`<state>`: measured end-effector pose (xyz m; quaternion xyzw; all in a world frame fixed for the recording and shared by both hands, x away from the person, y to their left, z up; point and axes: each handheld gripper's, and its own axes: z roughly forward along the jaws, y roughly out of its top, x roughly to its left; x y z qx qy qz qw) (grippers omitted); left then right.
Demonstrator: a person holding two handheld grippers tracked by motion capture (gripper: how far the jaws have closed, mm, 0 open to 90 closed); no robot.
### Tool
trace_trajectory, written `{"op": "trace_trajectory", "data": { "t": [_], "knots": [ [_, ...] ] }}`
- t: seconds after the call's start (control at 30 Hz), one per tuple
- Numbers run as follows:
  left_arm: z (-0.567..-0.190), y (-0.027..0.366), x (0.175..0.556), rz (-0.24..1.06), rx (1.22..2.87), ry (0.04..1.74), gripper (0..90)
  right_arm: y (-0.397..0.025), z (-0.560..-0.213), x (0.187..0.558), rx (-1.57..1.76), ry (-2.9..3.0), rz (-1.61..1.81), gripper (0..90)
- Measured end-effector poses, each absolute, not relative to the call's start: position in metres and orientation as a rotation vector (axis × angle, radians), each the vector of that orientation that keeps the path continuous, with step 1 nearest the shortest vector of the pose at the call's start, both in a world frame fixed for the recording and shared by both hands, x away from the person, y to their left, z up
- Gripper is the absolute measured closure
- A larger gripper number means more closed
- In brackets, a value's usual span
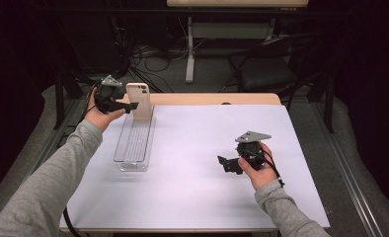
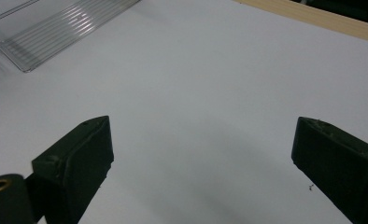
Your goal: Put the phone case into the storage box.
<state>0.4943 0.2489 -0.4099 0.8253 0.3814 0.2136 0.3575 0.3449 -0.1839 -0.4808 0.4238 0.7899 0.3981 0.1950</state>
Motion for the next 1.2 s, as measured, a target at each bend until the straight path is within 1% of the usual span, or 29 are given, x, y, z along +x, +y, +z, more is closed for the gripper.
{"op": "trace_trajectory", "data": {
  "t": [0.13, 0.23, 0.3, 0.53, 0.67, 0.73, 0.9, 1.1, 1.2],
  "knots": [
    [-0.409, 0.249, 0.491, 0.523, 2.151, 0.973, 29.0, -0.183, -0.480, 0.346, 1.172, 2.223, 1.109, 5.0],
    [-0.408, 0.248, 0.487, 0.490, 2.159, 0.985, 25.4, -0.183, -0.480, 0.347, 1.179, 2.228, 1.105, 5.0],
    [-0.407, 0.248, 0.485, 0.473, 2.163, 0.980, 25.0, -0.183, -0.480, 0.348, 1.173, 2.231, 1.103, 5.0],
    [-0.405, 0.247, 0.478, 0.417, 2.127, 0.964, 21.3, -0.180, -0.480, 0.352, 1.157, 2.244, 1.091, 5.0],
    [-0.405, 0.248, 0.475, 0.390, 2.129, 0.955, 21.3, -0.179, -0.479, 0.355, 1.155, 2.248, 1.090, 4.8],
    [-0.404, 0.248, 0.475, 0.374, 2.129, 0.960, 19.7, -0.178, -0.478, 0.357, 1.149, 2.253, 1.086, 4.8],
    [-0.404, 0.252, 0.471, 0.367, 2.107, 0.969, 18.4, -0.173, -0.475, 0.359, 1.134, 2.262, 1.085, 3.9],
    [-0.405, 0.256, 0.467, 0.315, 2.069, 0.994, 15.7, -0.173, -0.474, 0.360, 1.132, 2.269, 1.083, 2.9],
    [-0.403, 0.257, 0.465, 0.320, 2.058, 0.987, 15.4, -0.174, -0.473, 0.361, 1.135, 2.273, 1.080, 2.5]
  ]
}}
